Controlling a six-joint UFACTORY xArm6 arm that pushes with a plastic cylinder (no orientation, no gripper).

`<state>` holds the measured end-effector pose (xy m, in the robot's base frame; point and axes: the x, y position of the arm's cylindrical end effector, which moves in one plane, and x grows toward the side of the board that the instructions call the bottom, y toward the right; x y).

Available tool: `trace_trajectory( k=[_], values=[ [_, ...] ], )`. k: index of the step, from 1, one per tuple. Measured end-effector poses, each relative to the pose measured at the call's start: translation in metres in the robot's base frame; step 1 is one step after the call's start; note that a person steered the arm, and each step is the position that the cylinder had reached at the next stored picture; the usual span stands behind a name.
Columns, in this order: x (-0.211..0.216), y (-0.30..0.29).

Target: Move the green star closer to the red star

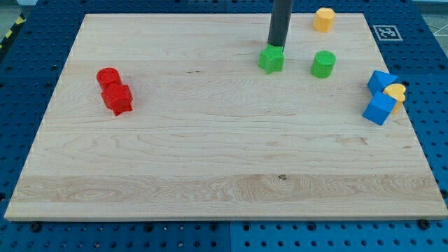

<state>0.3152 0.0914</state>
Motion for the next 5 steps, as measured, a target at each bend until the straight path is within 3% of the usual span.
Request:
trace_trajectory(
  k=[2, 4, 5],
  values=[
    [0.035, -0.047],
    [0.023, 0.001],
    [0.045, 0.014]
  ],
)
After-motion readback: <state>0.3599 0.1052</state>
